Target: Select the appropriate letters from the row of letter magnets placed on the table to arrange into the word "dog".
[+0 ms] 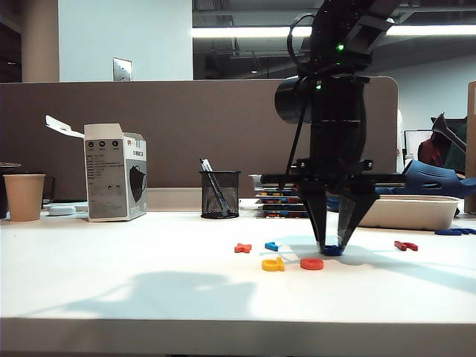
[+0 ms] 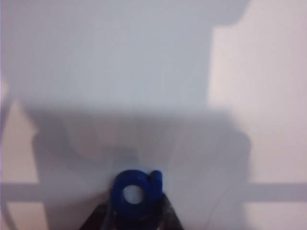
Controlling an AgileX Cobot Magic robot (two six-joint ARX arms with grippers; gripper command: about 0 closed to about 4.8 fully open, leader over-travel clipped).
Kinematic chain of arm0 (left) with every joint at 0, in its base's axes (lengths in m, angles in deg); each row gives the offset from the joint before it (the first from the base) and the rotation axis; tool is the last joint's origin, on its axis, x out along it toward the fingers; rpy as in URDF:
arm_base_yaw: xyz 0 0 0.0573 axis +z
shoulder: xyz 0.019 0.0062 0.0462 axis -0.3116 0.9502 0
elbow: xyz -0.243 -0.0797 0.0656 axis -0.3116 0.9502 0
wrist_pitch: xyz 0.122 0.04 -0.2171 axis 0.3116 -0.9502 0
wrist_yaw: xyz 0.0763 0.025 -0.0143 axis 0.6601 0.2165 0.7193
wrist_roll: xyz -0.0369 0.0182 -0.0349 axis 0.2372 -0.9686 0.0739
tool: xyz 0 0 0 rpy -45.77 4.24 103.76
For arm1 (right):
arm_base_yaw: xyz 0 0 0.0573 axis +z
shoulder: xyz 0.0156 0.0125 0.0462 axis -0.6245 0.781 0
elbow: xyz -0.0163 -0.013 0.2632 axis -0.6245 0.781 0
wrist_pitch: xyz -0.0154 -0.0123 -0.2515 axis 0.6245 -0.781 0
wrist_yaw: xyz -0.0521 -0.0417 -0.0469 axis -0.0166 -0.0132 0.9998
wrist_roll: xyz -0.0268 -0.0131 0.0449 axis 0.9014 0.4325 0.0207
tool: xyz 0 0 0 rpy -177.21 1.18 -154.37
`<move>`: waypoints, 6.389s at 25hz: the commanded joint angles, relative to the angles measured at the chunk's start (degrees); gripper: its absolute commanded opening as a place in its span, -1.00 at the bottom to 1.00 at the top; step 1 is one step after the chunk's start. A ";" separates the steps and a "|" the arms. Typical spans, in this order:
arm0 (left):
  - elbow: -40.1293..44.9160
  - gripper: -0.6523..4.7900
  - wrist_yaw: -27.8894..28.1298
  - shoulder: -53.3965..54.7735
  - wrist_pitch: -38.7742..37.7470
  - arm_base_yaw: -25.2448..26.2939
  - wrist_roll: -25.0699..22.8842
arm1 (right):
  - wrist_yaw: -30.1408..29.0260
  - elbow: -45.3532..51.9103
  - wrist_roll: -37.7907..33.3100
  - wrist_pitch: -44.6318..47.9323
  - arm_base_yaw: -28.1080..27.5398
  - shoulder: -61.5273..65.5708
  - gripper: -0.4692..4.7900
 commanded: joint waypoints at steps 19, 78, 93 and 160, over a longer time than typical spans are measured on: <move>-0.31 -0.77 0.35 -0.13 0.52 0.00 -0.24 | -0.26 4.13 0.15 -6.10 1.68 -3.13 -0.48; -0.83 -0.78 -0.26 -0.31 7.85 2.95 -15.78 | -4.09 17.46 19.71 1.09 -29.77 -66.93 -0.84; -17.92 -0.78 -9.38 -2.64 5.55 38.71 -45.68 | -5.60 35.50 19.96 9.49 -33.48 -85.90 -0.84; 83.97 -0.78 -28.57 -77.94 47.54 67.25 -43.56 | -12.02 88.96 21.22 57.02 -33.16 -113.66 -0.84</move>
